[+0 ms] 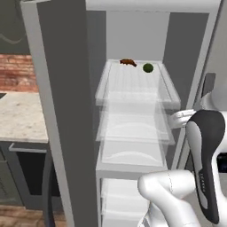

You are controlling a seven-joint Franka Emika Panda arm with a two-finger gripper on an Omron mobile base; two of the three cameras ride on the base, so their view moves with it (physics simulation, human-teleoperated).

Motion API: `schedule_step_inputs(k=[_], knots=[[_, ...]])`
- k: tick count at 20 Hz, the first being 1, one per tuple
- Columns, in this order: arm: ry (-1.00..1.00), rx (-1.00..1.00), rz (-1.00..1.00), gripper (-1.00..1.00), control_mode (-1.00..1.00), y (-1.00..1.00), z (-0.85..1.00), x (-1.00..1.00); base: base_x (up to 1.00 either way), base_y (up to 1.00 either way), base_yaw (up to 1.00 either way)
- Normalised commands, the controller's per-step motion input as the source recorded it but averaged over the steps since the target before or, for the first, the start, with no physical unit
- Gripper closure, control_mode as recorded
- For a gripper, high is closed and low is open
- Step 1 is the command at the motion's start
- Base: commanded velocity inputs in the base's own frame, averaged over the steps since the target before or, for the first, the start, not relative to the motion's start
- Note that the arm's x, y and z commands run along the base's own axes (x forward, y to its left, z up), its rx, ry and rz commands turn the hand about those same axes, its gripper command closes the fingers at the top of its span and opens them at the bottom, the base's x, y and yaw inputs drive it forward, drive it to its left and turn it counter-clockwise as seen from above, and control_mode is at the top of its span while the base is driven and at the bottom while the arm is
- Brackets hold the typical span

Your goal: Transport the steak and garlic to the fridge. Place the steak on the rack containing meat and place the garlic on the rack containing the vegetable, ensuring meats and vegetables are on different racks.

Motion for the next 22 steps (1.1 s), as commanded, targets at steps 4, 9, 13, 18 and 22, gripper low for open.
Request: schedule_step_inputs(k=[4,9,13,18,22], knots=[[0.00,0.00,0.00,1.00,1.00,0.00,0.00,0.00,0.84,0.30,-0.04],[0.00,0.00,0.00,1.00,1.00,0.00,0.00,0.00,0.35,0.59,-0.03],[0.00,0.00,0.00,1.00,-1.00,0.11,0.00,0.04,0.16,0.35,0.00],[0.00,0.00,0.00,1.00,-1.00,0.25,0.21,0.06,0.00,0.00,0.00],[0.00,0.00,0.00,1.00,-1.00,0.00,0.28,0.34,0.00,0.00,0.00]])
